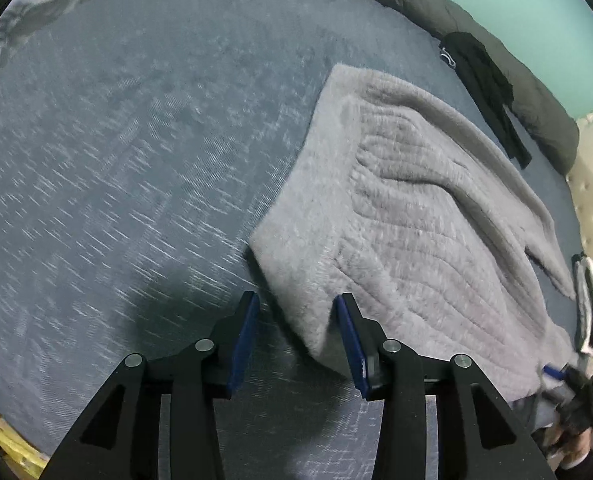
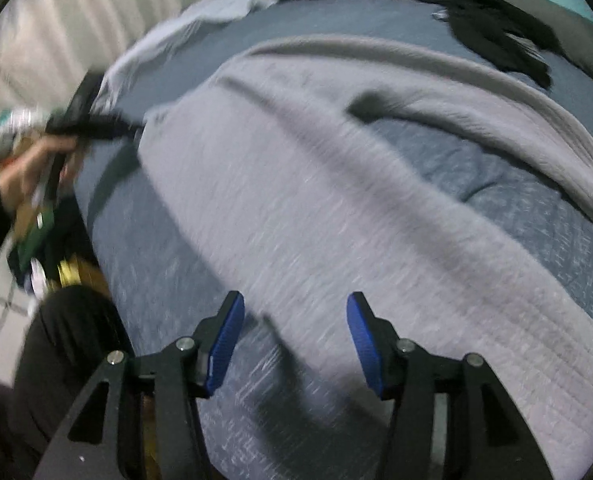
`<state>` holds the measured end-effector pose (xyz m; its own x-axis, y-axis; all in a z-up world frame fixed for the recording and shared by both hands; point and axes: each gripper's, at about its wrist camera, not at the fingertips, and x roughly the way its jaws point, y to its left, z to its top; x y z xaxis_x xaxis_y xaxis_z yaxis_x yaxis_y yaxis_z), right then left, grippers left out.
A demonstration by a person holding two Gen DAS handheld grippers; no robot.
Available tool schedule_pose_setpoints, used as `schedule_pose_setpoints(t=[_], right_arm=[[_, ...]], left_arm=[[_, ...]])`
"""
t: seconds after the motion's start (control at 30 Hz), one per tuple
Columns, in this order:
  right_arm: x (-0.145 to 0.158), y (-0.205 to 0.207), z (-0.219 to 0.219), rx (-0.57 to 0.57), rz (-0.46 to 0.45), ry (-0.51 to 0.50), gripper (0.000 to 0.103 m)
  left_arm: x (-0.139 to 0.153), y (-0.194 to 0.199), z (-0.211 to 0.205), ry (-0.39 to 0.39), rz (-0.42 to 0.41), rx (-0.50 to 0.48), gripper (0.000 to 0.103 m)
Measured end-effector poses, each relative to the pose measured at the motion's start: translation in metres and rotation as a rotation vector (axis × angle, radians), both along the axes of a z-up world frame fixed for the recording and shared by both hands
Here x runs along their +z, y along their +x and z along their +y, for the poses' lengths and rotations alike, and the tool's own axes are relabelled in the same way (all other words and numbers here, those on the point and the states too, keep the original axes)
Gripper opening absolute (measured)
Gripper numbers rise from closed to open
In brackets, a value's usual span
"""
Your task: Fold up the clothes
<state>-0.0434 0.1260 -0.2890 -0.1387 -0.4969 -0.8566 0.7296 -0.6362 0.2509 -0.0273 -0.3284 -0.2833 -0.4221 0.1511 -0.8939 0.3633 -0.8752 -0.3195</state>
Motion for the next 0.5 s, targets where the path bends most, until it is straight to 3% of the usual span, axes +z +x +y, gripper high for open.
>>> schedule_pose_setpoints(t=[0.13, 0.2, 0.27, 0.3, 0.4, 0.5], right_arm=[[-0.017, 0.013, -0.011, 0.038, 0.023, 0.077, 0.054], [-0.022, 0.013, -0.01, 0.025, 0.033, 0.088, 0.054], [-0.026, 0.012, -0.009, 0.014, 0.041, 0.09, 0.052], [-0.027, 0.011, -0.008, 0.009, 0.043, 0.087, 0.039], [-0.019, 0.015, -0.004, 0.032, 0.054, 0.08, 0.013], [-0.007, 0.023, 0.0, 0.07, 0.06, 0.067, 0.004]], left_arm=[[-0.009, -0.003, 0.0, 0.013, 0.01, 0.018, 0.043], [-0.01, -0.004, -0.001, 0.023, 0.022, 0.021, 0.029], [-0.009, -0.004, 0.0, 0.02, 0.033, 0.018, 0.023], [-0.007, -0.004, 0.001, 0.016, 0.04, 0.014, 0.017], [0.001, -0.002, 0.003, 0.004, 0.065, 0.003, 0.013], [0.017, 0.005, -0.001, 0.01, 0.104, 0.013, 0.011]])
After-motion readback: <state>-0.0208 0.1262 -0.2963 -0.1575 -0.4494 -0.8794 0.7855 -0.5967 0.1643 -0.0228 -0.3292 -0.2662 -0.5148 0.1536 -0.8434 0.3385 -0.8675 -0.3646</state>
